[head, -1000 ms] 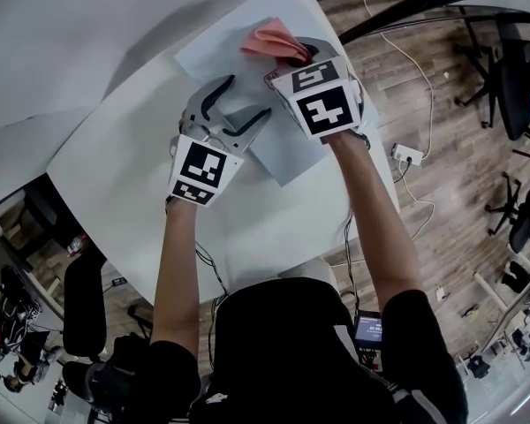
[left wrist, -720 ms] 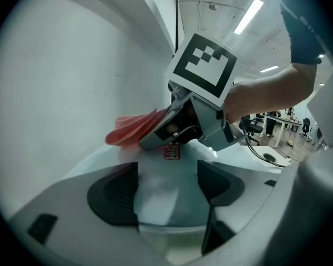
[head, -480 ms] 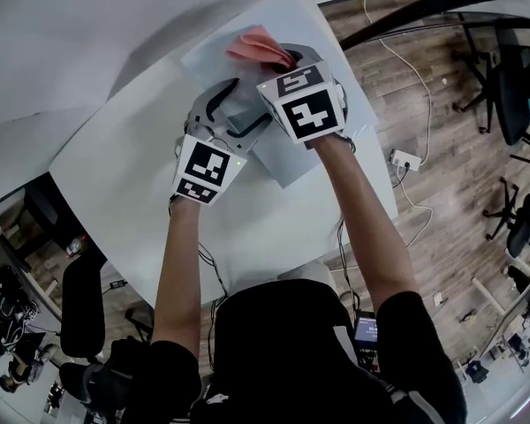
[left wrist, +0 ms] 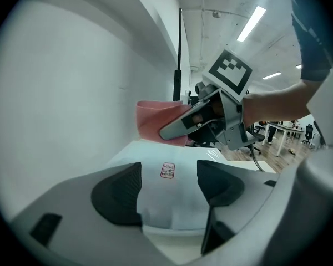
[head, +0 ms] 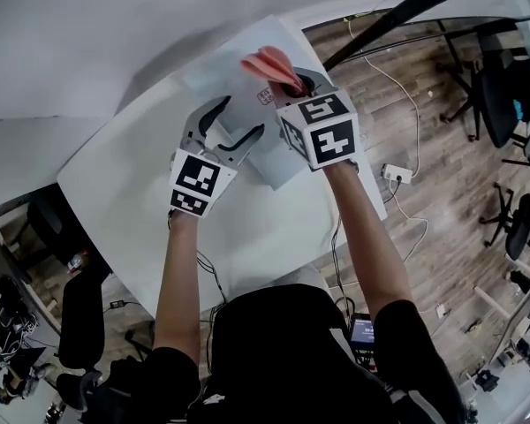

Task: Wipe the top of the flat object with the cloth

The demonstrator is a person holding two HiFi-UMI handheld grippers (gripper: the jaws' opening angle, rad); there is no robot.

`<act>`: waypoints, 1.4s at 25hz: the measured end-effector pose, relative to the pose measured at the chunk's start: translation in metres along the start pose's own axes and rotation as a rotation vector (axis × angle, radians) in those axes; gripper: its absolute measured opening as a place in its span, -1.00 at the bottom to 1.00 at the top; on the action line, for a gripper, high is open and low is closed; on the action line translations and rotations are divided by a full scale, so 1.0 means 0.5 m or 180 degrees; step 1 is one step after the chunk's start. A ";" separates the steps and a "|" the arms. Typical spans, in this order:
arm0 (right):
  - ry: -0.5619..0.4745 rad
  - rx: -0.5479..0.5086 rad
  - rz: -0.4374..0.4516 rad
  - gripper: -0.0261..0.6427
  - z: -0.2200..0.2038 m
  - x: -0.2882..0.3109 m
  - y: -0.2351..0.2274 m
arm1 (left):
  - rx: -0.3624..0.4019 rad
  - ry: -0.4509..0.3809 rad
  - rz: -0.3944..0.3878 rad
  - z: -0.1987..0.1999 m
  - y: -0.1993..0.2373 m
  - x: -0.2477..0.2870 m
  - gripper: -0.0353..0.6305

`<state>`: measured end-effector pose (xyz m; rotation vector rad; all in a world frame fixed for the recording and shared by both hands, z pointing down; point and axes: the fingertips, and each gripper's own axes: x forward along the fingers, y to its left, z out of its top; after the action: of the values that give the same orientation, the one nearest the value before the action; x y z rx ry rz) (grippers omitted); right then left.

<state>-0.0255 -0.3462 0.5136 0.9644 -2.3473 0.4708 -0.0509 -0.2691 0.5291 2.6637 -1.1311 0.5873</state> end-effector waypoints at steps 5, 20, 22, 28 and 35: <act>-0.0123 0.0092 -0.0032 -0.78 0.011 -0.066 0.012 | 0.0002 -0.0067 -0.0023 0.047 -0.024 -0.045 -0.02; -0.0579 0.0197 -0.0072 -0.78 0.058 -0.261 0.098 | -0.0066 -0.0458 0.0248 0.195 -0.083 -0.202 -0.40; -0.0601 0.0204 -0.0084 -0.78 0.054 -0.281 0.109 | -0.0064 -0.0496 0.0256 0.212 -0.094 -0.224 -0.49; -0.0737 0.0233 -0.0017 -0.78 0.060 -0.360 0.163 | 0.0035 -0.0615 0.0224 0.266 -0.142 -0.289 -0.63; -0.1032 0.0156 -0.0044 -0.78 0.105 -0.446 0.217 | 0.0171 -0.0787 0.0393 0.317 -0.175 -0.360 -0.77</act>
<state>0.0084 -0.1805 0.3247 1.1524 -2.6238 0.3917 -0.0560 -0.1428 0.3073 2.7865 -1.3710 0.3165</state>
